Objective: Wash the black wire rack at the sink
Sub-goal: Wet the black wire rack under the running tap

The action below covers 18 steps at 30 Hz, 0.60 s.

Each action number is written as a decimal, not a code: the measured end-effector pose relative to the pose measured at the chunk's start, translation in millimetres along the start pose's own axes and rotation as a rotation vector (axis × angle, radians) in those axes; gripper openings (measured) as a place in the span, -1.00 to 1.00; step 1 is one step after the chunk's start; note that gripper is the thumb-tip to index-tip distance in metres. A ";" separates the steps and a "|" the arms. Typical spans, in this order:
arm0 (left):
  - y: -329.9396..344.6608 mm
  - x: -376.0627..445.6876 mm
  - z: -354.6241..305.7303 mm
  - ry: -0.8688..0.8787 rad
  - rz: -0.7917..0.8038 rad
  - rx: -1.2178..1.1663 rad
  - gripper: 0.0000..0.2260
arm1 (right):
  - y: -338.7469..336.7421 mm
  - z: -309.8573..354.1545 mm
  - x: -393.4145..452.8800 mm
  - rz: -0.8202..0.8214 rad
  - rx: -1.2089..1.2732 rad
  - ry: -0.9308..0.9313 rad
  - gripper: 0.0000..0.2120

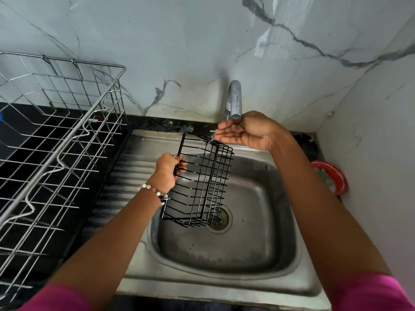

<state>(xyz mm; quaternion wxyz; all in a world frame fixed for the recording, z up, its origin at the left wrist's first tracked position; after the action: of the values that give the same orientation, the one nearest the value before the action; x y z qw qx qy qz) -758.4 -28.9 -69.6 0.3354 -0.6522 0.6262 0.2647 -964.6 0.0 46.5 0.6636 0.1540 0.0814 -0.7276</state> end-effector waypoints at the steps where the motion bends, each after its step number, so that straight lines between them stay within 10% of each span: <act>1: 0.6 -0.7 -0.3 -0.003 -0.001 -0.001 -0.66 | -0.3 -0.3 -0.8 -0.031 -0.061 0.002 -0.77; 18: 13.8 -10.5 -2.7 -0.013 0.060 -0.064 -0.68 | -7.9 -3.2 -5.1 -0.044 -0.229 -0.016 -0.80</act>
<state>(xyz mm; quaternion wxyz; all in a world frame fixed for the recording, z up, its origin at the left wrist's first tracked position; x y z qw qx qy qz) -773.1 -24.1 -61.3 0.3103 -0.6418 0.6346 0.2985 -971.7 6.6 44.5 0.6613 0.0696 0.1621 -0.7291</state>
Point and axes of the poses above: each hand's wrist, its own x-axis towards the middle knuckle, its own y-axis out of the palm, z = x × y, the point moved 1 cm from there along x, towards the middle knuckle, and after that the axes turned 12 degrees about -y, right-handed, at the moved point
